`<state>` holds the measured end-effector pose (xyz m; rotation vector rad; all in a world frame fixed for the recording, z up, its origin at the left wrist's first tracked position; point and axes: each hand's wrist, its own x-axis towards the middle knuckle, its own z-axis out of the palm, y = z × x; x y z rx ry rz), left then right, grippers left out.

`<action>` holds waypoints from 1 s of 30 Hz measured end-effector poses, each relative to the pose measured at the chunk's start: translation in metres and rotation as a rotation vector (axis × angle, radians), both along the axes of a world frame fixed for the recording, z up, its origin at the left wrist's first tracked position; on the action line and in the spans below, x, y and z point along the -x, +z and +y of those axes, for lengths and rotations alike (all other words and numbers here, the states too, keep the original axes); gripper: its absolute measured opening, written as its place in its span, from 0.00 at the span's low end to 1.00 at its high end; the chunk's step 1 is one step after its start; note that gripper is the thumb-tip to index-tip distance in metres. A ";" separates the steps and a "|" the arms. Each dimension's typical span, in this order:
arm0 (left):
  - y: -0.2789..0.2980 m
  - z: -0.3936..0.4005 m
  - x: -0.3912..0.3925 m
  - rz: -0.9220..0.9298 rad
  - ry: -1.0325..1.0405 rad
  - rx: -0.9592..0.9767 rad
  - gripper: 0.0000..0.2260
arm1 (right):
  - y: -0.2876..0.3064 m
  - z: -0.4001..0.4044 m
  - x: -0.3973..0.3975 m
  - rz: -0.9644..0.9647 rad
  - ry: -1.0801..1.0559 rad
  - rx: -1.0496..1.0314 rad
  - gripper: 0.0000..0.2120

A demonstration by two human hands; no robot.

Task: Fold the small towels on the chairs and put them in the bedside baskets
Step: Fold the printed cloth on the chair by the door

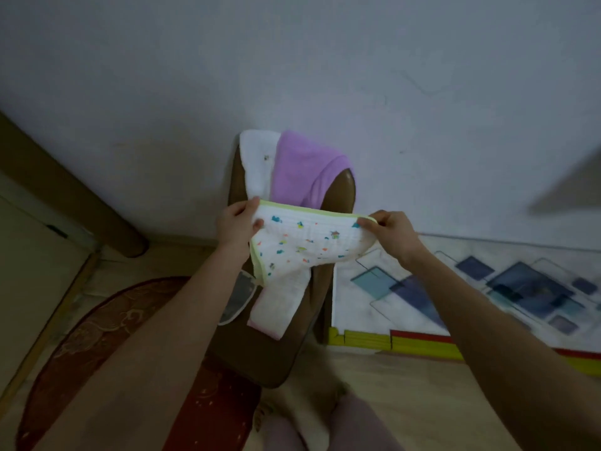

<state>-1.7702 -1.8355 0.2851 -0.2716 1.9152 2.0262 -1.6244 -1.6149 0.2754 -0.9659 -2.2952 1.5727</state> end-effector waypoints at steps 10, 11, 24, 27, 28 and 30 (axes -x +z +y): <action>-0.048 0.080 -0.065 0.038 -0.141 0.152 0.09 | -0.036 0.076 -0.085 -0.005 -0.258 0.177 0.07; -0.052 0.088 -0.073 0.034 -0.128 0.169 0.09 | -0.040 0.086 -0.092 -0.024 -0.222 0.209 0.07; -0.079 0.146 -0.128 -0.047 0.078 0.171 0.06 | -0.041 0.169 -0.138 -0.060 -0.031 0.346 0.05; -0.079 0.146 -0.134 -0.027 0.078 0.189 0.07 | -0.041 0.171 -0.139 -0.042 -0.056 0.337 0.04; -0.077 0.145 -0.136 -0.022 0.082 0.190 0.07 | -0.042 0.171 -0.138 -0.032 -0.066 0.336 0.04; -0.075 0.138 -0.139 -0.022 0.095 0.186 0.08 | -0.044 0.167 -0.134 -0.013 -0.070 0.320 0.06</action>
